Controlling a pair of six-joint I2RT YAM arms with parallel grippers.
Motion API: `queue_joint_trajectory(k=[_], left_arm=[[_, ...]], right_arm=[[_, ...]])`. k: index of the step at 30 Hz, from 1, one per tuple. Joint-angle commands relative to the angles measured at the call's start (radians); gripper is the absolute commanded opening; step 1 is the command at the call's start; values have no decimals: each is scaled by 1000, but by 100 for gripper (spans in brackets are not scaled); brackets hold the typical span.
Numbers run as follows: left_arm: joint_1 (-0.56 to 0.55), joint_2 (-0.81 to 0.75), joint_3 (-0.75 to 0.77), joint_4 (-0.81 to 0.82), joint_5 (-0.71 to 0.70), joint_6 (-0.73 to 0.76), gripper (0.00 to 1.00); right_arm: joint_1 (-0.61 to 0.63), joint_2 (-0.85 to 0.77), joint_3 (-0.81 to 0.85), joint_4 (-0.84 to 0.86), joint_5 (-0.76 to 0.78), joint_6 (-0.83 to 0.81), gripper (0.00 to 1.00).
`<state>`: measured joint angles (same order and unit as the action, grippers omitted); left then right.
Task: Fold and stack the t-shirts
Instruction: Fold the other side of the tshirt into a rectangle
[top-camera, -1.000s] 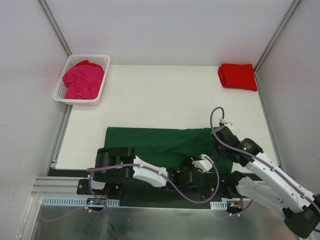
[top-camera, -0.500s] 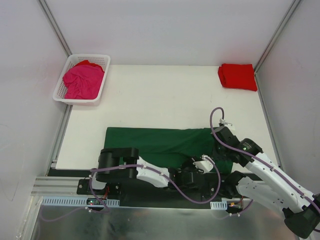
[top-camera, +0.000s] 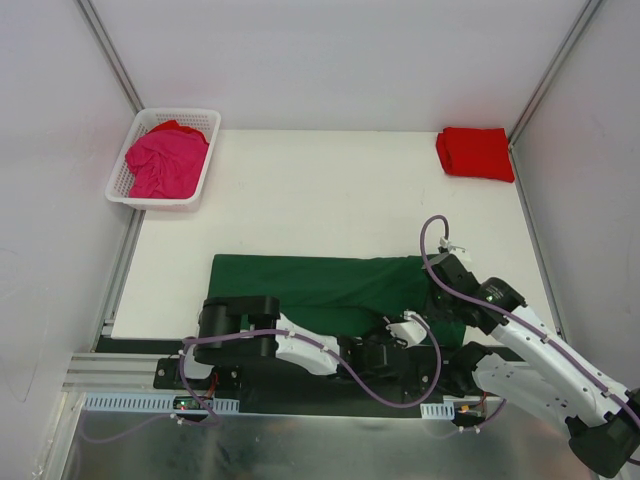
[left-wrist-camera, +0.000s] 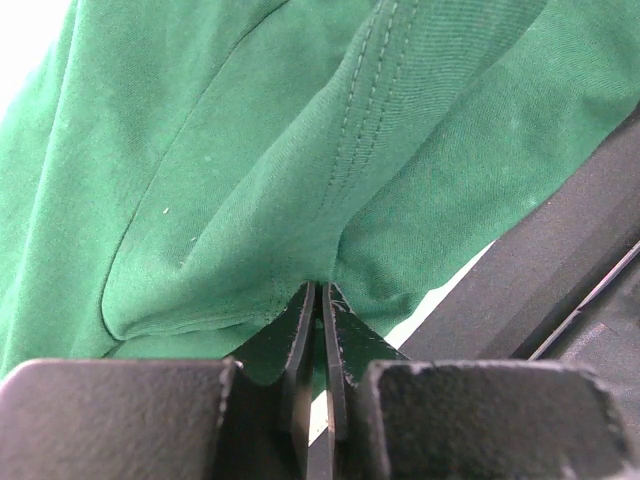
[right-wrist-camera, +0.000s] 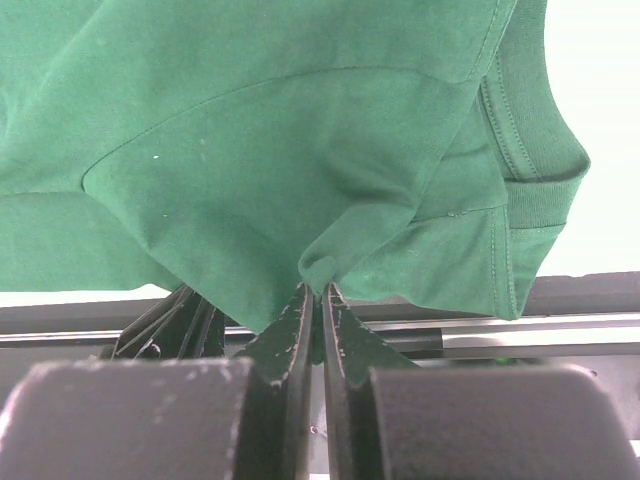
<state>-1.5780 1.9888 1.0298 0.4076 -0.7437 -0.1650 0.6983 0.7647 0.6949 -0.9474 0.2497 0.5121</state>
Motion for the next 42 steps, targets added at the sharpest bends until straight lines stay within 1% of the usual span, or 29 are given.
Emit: queue_joint_trajectory(k=[1, 11, 15, 26, 34, 42], left_arm=[[-8, -31, 9, 19, -14, 1, 4], [-10, -80, -16, 17, -26, 21, 1], [-10, -126, -39, 19, -37, 24, 0], [-19, -180, -82, 14, -45, 27, 0], [-37, -206, -96, -16, -48, 22, 0], [-62, -291, -140, -61, -72, 13, 0]], right_arm=[[6, -10, -1, -22, 22, 0, 5], [7, -11, -6, -21, 22, 0, 5], [6, -13, -6, -17, 20, 3, 5], [7, -5, -6, -8, 19, 3, 5], [6, 1, -9, -8, 14, -3, 5], [7, 5, -26, 2, 5, 0, 5]])
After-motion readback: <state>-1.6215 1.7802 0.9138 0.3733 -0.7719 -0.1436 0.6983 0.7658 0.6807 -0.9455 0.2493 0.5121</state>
